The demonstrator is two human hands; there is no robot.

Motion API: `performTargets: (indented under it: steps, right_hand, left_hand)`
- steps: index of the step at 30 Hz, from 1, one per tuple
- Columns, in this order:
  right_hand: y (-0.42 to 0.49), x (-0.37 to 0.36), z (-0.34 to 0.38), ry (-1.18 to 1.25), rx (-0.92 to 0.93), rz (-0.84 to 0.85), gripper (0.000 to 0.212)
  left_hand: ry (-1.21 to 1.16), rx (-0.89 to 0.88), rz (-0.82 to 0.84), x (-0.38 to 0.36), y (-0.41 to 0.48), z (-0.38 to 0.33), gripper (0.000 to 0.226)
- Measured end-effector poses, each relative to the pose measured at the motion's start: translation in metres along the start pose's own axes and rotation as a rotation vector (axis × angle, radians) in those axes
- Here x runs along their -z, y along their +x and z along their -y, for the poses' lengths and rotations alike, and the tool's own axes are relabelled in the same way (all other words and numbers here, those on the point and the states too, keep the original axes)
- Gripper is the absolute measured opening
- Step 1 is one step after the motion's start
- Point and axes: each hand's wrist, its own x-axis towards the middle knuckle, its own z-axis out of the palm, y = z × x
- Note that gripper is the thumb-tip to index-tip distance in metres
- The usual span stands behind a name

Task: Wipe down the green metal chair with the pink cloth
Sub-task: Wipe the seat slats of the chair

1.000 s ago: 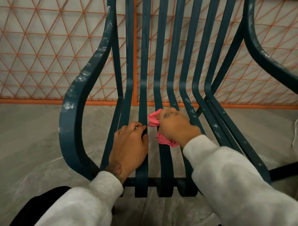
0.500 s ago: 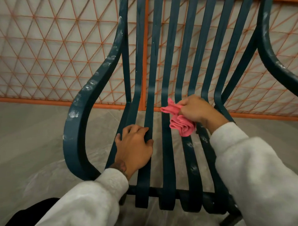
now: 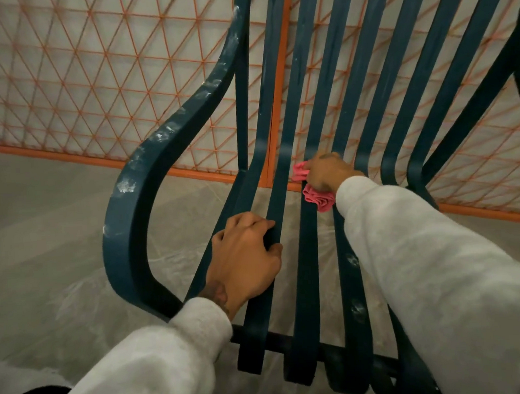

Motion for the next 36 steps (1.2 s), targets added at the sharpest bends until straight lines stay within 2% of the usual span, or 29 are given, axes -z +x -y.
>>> performTargets:
  steps: [3,9,16,20,24,27,33,36]
  right_hand:
    - [-0.004,-0.004,-0.004,-0.020,0.017,0.006,0.042]
    - [-0.033,-0.007,-0.008,-0.126,0.118,0.131,0.035]
    - [-0.026,0.000,-0.002,-0.117,0.090,0.111,0.042]
    - [-0.012,0.015,-0.001,-0.025,0.100,0.188,0.038]
    - [-0.004,0.017,-0.001,-0.029,0.038,0.100,0.049]
    - [-0.003,0.009,-0.001,-0.123,0.062,0.061,0.058]
    - [-0.021,0.001,0.004,-0.120,0.060,0.029,0.043]
    - [-0.044,-0.002,0.007,-0.092,0.077,0.044,0.044]
  left_hand:
    - [0.002,0.007,0.006,0.000,0.000,-0.001,0.049]
    - [0.013,0.003,-0.011,-0.001,-0.004,-0.004,0.049]
    - [0.028,-0.023,-0.012,-0.001,-0.007,-0.003,0.049]
    - [0.011,-0.031,0.006,-0.001,-0.004,-0.001,0.049]
    - [-0.005,-0.025,0.014,0.000,-0.002,0.000,0.049]
    - [-0.007,-0.020,0.024,0.000,-0.001,0.001,0.049]
    - [-0.012,-0.008,0.028,0.001,-0.003,0.000,0.048]
    - [-0.011,0.000,0.033,0.003,-0.003,-0.002,0.048]
